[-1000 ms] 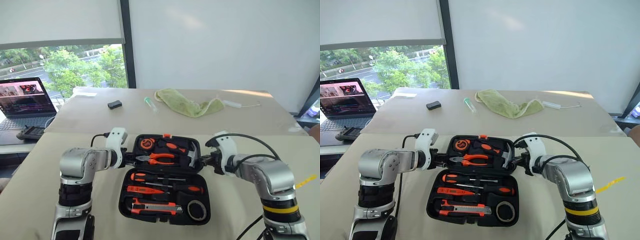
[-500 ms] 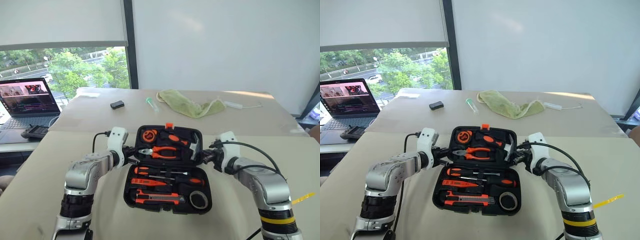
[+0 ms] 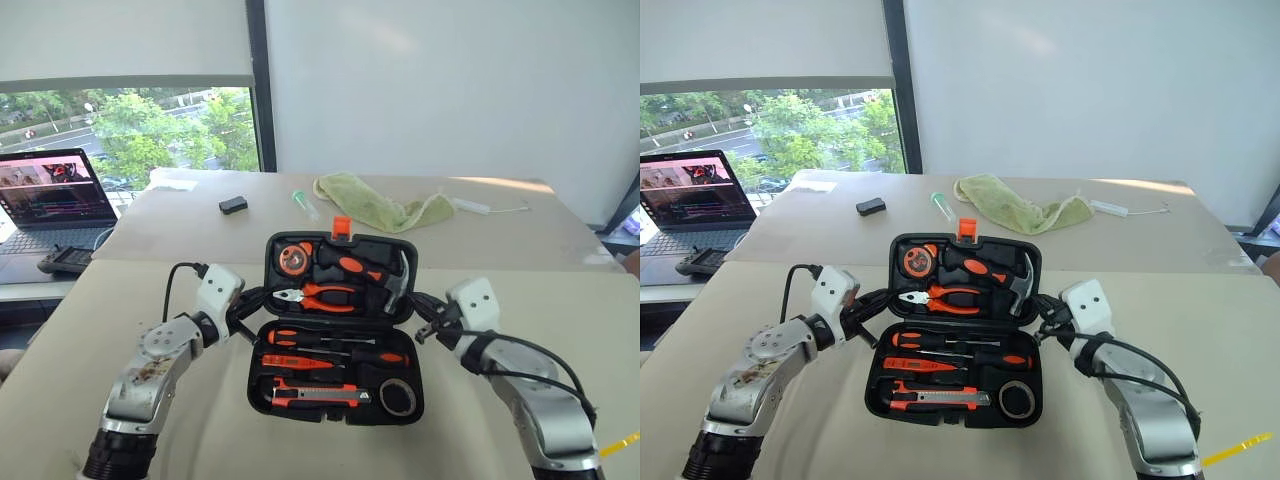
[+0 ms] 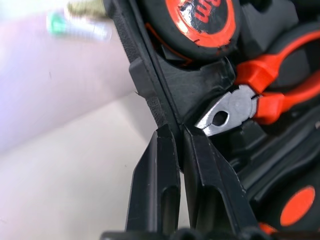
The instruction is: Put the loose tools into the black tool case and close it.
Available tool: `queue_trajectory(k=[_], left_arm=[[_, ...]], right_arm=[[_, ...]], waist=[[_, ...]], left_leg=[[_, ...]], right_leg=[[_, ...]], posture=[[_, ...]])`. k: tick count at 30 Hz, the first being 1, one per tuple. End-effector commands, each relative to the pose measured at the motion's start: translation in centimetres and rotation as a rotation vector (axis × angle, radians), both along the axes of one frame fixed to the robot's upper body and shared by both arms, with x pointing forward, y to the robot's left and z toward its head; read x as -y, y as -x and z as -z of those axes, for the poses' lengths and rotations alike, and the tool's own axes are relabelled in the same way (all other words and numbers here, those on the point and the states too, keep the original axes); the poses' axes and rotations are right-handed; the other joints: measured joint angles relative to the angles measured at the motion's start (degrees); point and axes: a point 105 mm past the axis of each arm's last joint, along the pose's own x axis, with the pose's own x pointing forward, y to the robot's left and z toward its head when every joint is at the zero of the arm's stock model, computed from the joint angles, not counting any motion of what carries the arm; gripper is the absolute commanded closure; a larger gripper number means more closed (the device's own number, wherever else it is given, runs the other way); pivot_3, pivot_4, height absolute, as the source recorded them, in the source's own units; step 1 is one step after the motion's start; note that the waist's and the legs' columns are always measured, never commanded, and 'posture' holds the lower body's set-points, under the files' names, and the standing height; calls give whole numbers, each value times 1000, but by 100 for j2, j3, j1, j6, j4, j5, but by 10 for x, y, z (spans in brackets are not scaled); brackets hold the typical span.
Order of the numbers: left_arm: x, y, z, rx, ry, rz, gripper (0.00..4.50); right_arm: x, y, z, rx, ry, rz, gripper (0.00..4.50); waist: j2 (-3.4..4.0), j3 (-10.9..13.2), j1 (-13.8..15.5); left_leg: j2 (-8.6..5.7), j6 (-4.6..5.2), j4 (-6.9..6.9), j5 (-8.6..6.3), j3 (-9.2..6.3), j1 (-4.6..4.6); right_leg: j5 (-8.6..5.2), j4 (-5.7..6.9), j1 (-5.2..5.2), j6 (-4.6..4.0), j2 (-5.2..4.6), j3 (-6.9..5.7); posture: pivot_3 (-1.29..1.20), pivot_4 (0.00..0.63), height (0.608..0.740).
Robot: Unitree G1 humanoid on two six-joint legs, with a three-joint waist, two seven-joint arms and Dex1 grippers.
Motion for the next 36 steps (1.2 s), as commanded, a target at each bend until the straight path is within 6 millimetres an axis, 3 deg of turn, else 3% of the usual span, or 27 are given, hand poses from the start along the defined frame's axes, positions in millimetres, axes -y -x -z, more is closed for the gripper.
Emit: queue_trajectory(k=[1,13,18,22,27,33,36], left_arm=[[27,20,-18,185,-77,219,4500],[11,36,14,273,-293,337,4500],[2,37,17,288,-347,353,4500],[-14,43,21,247,-361,349,4500],[-51,51,23,97,-302,305,4500],[-91,41,24,-88,-164,137,2533],[-99,38,22,-138,-93,93,1333]], right_arm=[[-36,27,-26,189,97,-215,4483],[-37,61,-1,299,366,-337,4483],[-36,78,15,320,480,-418,4483],[-32,89,28,310,532,-455,4483],[-17,94,32,304,602,-447,4483],[8,103,39,212,648,-414,4500],[17,109,36,155,620,-385,3427]], waist=[[0,0,6],[0,0,17],[0,0,15],[-8,-5,-14],[-16,-14,-96],[-17,-14,-55],[-24,-13,52]], left_leg=[[0,4,3,-3,1,7],[3,45,11,-26,2,49],[10,52,3,-32,4,116],[15,57,-3,-36,9,148],[30,45,-23,-41,21,179],[34,43,-27,-43,24,183],[24,53,-19,-49,24,183]], right_leg=[[0,-6,6,0,-1,1],[-1,-1,46,0,0,0],[-7,-9,112,0,3,-3],[-9,-4,134,0,3,2],[-22,5,140,-19,6,8],[-33,10,142,-15,10,7],[-36,5,149,-5,-1,6]], posture=[[0,150,740],[0,150,740],[0,150,740],[0,150,740],[0,150,740],[0,150,740],[0,150,740]])
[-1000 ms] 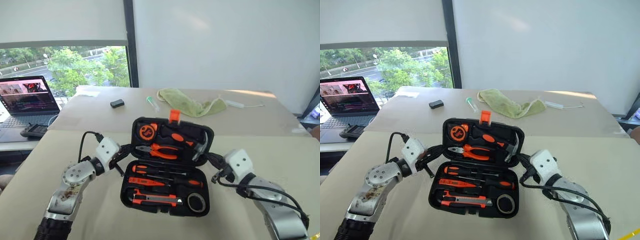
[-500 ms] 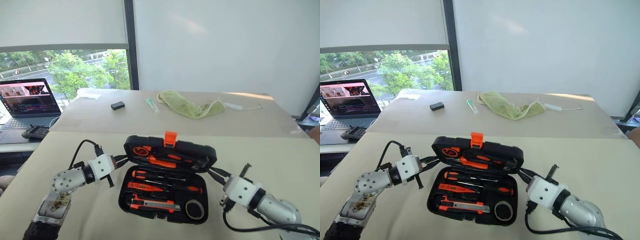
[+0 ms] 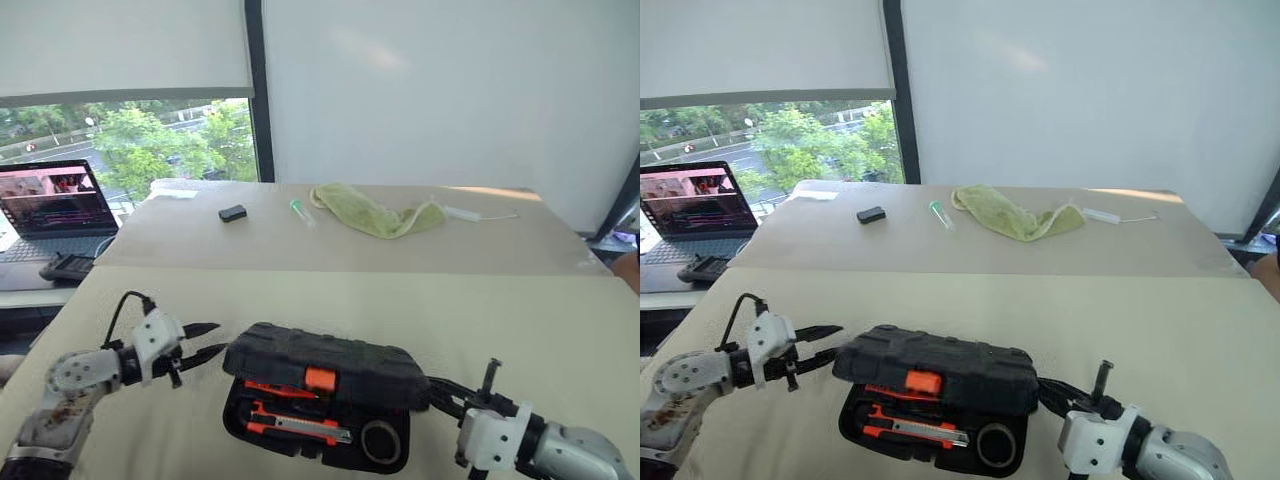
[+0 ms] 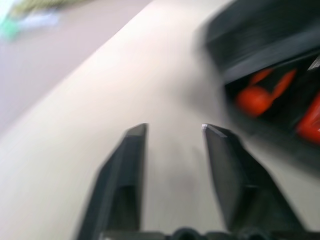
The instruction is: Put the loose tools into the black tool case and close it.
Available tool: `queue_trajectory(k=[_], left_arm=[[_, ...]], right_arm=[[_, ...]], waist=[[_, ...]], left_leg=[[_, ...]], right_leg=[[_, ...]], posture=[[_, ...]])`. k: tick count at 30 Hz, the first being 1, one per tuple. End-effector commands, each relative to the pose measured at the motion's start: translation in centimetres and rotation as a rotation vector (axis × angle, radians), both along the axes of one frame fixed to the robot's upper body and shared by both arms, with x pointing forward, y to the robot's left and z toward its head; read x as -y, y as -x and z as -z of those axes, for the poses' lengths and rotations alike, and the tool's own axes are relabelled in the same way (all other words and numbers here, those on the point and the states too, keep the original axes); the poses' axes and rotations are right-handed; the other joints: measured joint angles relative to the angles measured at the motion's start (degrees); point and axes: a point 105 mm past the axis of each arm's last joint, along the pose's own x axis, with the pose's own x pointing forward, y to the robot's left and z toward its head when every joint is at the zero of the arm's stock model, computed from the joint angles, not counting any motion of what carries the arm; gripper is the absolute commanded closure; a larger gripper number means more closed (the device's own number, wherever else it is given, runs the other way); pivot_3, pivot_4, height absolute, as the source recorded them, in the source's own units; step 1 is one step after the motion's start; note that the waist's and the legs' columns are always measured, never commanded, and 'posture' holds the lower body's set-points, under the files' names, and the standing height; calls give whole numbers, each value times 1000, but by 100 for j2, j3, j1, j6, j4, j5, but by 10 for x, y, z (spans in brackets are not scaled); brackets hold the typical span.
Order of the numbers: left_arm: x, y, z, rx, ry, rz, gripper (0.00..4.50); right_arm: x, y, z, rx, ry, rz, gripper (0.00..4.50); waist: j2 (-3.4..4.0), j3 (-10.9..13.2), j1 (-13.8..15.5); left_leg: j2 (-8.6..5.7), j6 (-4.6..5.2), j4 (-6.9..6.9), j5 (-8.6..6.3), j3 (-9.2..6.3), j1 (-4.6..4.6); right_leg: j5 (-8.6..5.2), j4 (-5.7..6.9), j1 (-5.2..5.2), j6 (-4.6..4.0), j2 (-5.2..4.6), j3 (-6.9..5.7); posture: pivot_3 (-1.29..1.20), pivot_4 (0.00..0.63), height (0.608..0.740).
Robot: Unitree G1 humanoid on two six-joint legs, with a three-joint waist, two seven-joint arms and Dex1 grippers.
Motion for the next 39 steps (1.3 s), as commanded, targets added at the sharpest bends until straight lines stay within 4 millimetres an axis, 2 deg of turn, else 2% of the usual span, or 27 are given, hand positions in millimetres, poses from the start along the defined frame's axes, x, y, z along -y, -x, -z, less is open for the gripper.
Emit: queue_trajectory(k=[1,3,6,9,11,12,15,16,17,22,24,27,29,34,38,39], left_arm=[[-10,-5,-14,-18,74,-58,869],[-9,-6,-18,-47,117,-67,16],[3,-5,-29,-115,226,-29,16],[17,0,-37,-175,284,35,16],[25,4,-36,-213,291,74,523],[27,4,-33,-226,272,77,598],[26,-1,-27,-227,242,23,1723],[23,-2,-23,-232,220,-5,1928],[21,-1,-19,-244,197,-17,2492],[29,20,0,-328,74,63,4281],[39,32,6,-384,42,117,4411],[55,55,12,-440,-20,213,4411],[62,60,12,-459,-20,226,4411],[79,74,9,-565,33,246,4411],[89,66,5,-538,96,214,4411],[92,58,4,-518,116,181,4411]], right_arm=[[17,3,-4,-54,-10,78,3050],[24,7,-2,-124,-49,129,2313],[29,19,-3,-370,-259,243,2313],[22,26,-16,-524,-438,263,2313],[15,28,-18,-588,-479,246,2825],[13,26,-15,-602,-463,252,2901],[9,19,-8,-608,-435,273,3913],[7,13,-5,-601,-423,289,4097],[4,8,-3,-601,-410,297,4500],[-11,2,12,-669,-302,256,4500],[-18,0,17,-716,-268,227,4500],[-29,-20,14,-706,-258,190,4500],[-33,-35,8,-676,-264,187,4500],[-48,-89,-6,-587,-244,184,4500],[-60,-122,-7,-542,-217,176,4500],[-62,-133,-7,-532,-217,185,4500]], waist=[[-6,1,53],[-10,1,50],[-9,1,45],[-10,1,24],[-10,1,-7],[-10,1,-20],[-11,1,-14],[-11,1,-9],[-12,1,-9],[-10,2,-4],[-23,1,-1],[-46,4,-47],[-35,13,-61],[-18,23,-62],[-13,24,-39],[-9,26,-28]], left_leg=[[-2,4,6,-2,-2,-1],[-3,5,7,-3,-1,-2],[2,3,6,-2,-2,-6],[16,0,3,-2,-6,-6],[24,-1,3,-2,-5,-6],[27,-2,3,-2,-5,-5],[31,-6,3,-2,-3,-4],[30,-6,3,-2,-2,-4],[30,-6,3,-2,-2,-5],[22,-10,1,-2,2,-22],[23,-10,0,-3,0,-26],[30,-13,1,-2,1,-23],[38,-18,1,1,2,-23],[30,-17,8,3,3,-28],[24,-19,3,3,-3,-38],[19,-19,2,3,-5,-47]], right_leg=[[1,-4,2,2,-3,-2],[1,-6,4,2,-5,0],[1,-1,-2,1,-5,0],[2,4,-3,-7,-7,2],[4,1,-4,-12,-7,3],[5,0,-5,-14,-7,6],[0,-2,-7,-24,3,5],[0,-2,-8,-25,4,4],[-2,0,-11,-27,7,3],[-3,-1,-27,-28,12,4],[-3,-5,-27,-28,14,0],[-10,-9,-24,-43,14,-1],[-13,-9,-27,-62,18,2],[-5,-4,-30,-48,18,3],[3,0,-38,-29,23,-5],[3,0,-44,-28,20,-5]], posture=[[0,150,740],[0,150,740],[0,150,740],[0,150,740],[0,150,740],[0,150,740],[0,150,740],[0,150,740],[0,150,740],[0,150,740],[0,150,740],[0,150,740],[0,150,740],[0,150,740],[0,150,740],[0,150,740]])
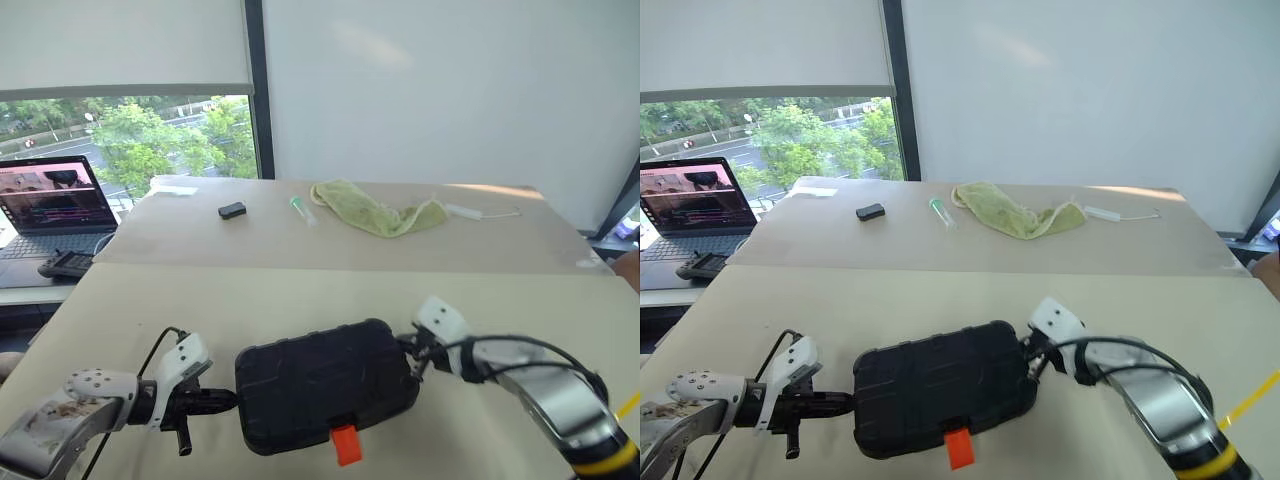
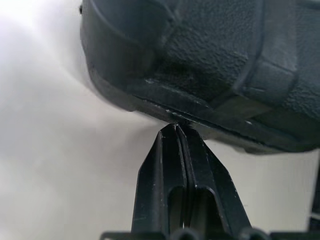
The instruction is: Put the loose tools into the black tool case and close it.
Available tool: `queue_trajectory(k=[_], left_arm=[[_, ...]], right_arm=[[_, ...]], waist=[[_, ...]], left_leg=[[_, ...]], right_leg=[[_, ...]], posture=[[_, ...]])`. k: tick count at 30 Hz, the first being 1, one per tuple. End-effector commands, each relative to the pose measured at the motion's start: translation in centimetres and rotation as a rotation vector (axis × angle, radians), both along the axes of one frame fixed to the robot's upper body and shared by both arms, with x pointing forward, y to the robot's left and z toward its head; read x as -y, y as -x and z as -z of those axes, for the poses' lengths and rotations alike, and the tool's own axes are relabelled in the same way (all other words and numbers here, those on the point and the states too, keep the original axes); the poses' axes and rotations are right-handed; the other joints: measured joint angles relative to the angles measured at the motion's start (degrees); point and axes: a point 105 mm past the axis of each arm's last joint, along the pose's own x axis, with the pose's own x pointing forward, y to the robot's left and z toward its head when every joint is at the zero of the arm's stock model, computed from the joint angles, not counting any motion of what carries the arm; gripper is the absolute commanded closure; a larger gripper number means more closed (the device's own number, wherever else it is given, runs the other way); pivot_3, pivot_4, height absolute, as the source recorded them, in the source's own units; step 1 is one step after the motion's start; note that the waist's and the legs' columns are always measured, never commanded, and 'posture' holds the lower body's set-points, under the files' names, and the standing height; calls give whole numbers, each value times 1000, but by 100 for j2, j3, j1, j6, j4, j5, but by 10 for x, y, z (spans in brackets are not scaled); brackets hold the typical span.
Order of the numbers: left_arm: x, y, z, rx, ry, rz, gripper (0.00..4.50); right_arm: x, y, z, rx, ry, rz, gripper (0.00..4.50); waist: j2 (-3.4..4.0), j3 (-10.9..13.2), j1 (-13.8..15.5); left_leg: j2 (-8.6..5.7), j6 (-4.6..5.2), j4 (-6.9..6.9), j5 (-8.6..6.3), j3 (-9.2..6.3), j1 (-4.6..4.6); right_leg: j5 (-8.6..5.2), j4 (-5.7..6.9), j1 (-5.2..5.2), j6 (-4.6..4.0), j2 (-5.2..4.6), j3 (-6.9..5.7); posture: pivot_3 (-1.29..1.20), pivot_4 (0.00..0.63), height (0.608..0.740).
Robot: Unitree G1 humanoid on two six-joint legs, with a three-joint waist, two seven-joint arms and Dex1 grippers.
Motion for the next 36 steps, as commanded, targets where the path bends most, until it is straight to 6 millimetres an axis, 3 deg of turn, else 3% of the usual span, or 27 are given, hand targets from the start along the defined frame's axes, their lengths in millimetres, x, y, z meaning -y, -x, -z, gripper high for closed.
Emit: queue_trajectory(k=[1,6,8,11,14,17,21,22,24,29,36], left_arm=[[35,-10,-19,91,121,27,4411],[47,-26,-17,107,148,-55,4411],[37,-21,-9,89,103,-67,4411],[11,-27,-6,133,24,-117,4411],[-5,-48,-52,260,214,-152,3669],[2,-44,-85,302,317,-16,2772],[21,-39,-95,265,312,169,1158],[28,-38,-94,249,301,213,971],[46,-38,-88,238,274,316,54],[89,-56,-70,277,174,447,54],[104,-65,-58,283,107,515,54]], right_arm=[[-29,-17,-2,46,-11,-109,4500],[-15,-57,-7,123,61,-37,4500],[-1,-64,-13,137,96,5,4500],[16,-57,-22,143,121,36,4500],[38,-23,-38,147,66,81,3667],[49,21,-51,102,-17,113,2840],[45,70,-67,43,-151,134,1239],[41,81,-68,14,-189,125,1018],[27,105,-61,-69,-261,86,164],[-2,118,-35,-165,-327,110,164],[-23,122,-11,-232,-311,162,164]], waist=[[4,2,34],[4,2,46],[4,2,22],[3,1,19],[5,2,113],[8,-3,180],[22,-9,48],[20,-9,32],[19,-8,14],[12,-5,57],[12,-5,-22]], left_leg=[[-11,-2,1,2,0,-4],[-33,13,27,5,-11,-13],[-36,21,33,6,-11,-8],[-31,17,32,12,-15,-10],[-31,-34,1,41,-25,-25],[-30,-44,7,47,-51,-92],[-32,-32,11,41,-36,-100],[-31,-12,11,29,-37,-95],[-31,9,14,17,-38,-76],[-35,16,15,17,-41,-15],[-36,15,18,28,-34,-25]], right_leg=[[2,1,-1,3,-7,0],[16,-6,14,24,-24,-2],[30,-8,21,28,-25,4],[33,-7,16,26,-22,2],[21,-9,-3,13,-28,-9],[13,-2,-60,15,-25,-27],[15,5,-66,19,-21,-8],[16,1,-60,21,-17,-7],[16,-6,-44,22,-11,-4],[13,-14,29,23,-12,-3],[15,-3,7,22,-7,12]], posture=[[0,150,740],[0,150,740],[0,150,740],[0,150,740],[0,150,740],[0,150,740],[0,150,740],[0,150,740],[0,150,740],[0,150,740],[0,150,740]])
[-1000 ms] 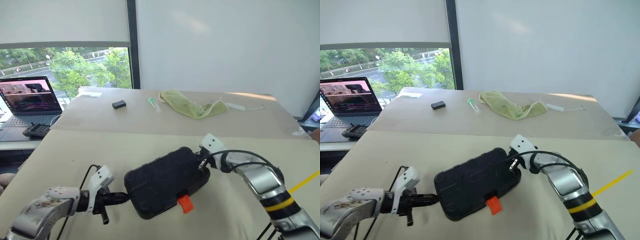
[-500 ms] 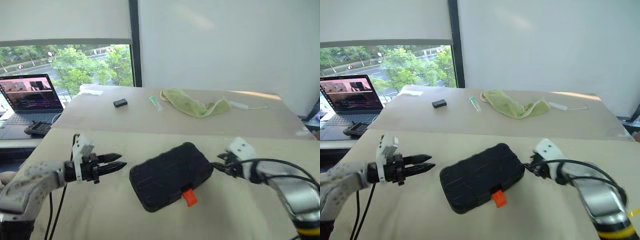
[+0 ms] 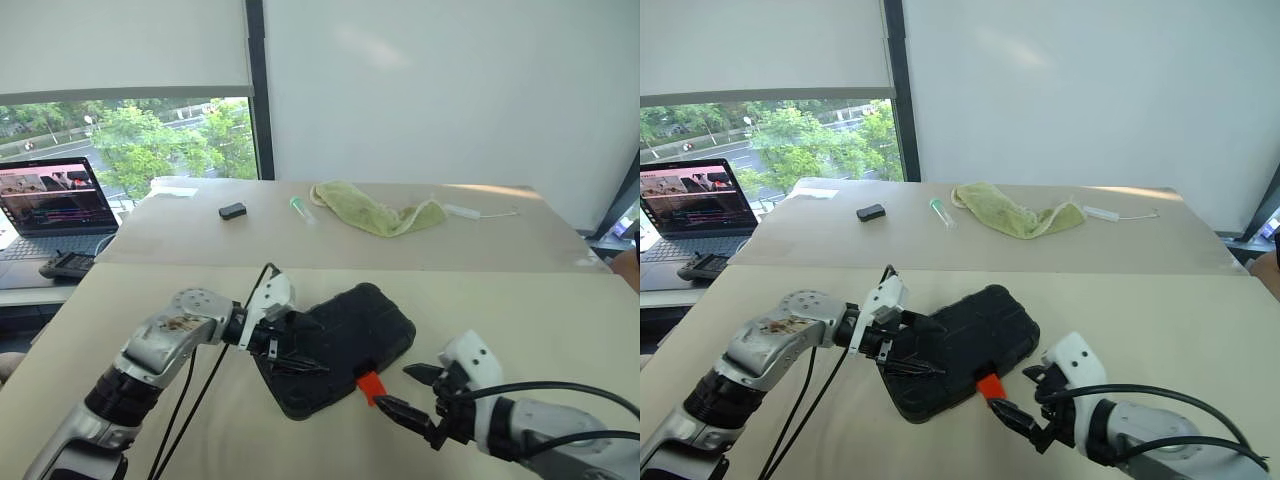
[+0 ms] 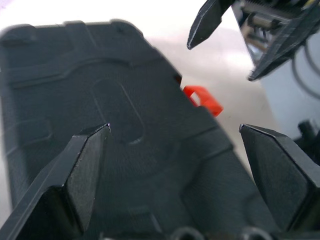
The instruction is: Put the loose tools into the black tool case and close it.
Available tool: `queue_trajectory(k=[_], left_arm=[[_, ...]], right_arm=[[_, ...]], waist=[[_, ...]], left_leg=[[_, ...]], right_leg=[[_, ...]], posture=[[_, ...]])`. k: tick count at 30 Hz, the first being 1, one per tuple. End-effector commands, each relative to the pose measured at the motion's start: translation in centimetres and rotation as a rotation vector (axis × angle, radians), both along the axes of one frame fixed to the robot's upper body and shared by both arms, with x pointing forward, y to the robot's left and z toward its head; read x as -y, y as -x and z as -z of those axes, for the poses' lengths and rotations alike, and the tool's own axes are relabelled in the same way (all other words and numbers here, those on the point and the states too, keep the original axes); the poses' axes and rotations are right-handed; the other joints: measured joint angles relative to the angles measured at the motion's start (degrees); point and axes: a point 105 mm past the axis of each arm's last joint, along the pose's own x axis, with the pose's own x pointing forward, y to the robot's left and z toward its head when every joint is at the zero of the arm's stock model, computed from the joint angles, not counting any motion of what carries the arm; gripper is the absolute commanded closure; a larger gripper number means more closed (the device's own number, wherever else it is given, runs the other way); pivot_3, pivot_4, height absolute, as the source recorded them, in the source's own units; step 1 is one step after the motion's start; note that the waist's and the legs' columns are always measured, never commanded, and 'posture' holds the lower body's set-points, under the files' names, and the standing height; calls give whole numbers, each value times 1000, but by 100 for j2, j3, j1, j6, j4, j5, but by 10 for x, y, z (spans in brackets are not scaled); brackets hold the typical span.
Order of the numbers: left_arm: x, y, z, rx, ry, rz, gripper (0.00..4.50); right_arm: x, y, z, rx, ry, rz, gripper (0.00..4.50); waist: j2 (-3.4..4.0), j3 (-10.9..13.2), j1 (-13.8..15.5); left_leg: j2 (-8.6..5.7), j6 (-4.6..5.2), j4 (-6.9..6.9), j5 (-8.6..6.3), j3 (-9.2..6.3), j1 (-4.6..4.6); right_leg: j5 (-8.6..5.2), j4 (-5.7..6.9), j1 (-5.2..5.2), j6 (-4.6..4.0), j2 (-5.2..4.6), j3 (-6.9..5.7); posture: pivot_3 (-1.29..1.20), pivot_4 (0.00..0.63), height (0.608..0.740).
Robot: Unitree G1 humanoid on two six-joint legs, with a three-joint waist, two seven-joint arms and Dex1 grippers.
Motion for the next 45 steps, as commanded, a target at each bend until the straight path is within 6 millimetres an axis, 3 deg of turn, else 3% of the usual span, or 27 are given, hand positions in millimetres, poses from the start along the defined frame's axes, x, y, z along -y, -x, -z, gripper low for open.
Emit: queue_trajectory(k=[1,5,9,13,16,24,34,45], left_arm=[[5,-3,-4,42,-11,28,54],[7,-3,-1,44,-27,33,54],[4,0,1,49,-38,28,4],[2,0,4,53,-45,17,4],[1,1,4,53,-44,13,4],[-2,4,9,49,-44,5,4],[-4,6,15,36,-49,0,4],[-4,6,22,34,-64,4,4]], right_arm=[[-10,4,4,-1,0,15,164],[-11,5,10,-21,13,39,164],[-13,6,11,-30,17,26,1290],[-12,3,12,-28,28,28,2720],[-12,2,14,-31,44,24,3299],[-15,-3,13,-18,40,23,3301],[-15,-13,-7,127,1,17,3304],[-12,-31,24,109,76,28,3304]], waist=[[0,0,7],[0,0,22],[0,0,25],[0,0,26],[0,0,27],[0,-1,3],[-1,-1,-12],[-7,-6,-53]], left_leg=[[1,-1,0,1,-2,-2],[-1,4,0,-2,-4,-8],[-2,17,9,-10,-3,-8],[0,17,8,-10,-3,-5],[0,17,8,-10,-3,-5],[2,17,7,-10,-3,-2],[2,16,8,-9,-3,0],[4,9,8,-5,-3,14]], right_leg=[[-3,1,-2,0,0,-3],[-6,-3,-1,5,-2,-6],[-5,-6,4,10,-6,-6],[-4,-4,5,12,-4,-6],[-4,-4,5,12,-5,-6],[-5,-4,6,11,-2,-5],[-5,-1,6,11,-2,-4],[-5,2,16,11,1,-3]], posture=[[0,150,740],[0,150,740],[0,150,740],[0,150,740],[0,150,740],[0,150,740],[0,150,740],[0,150,740]])
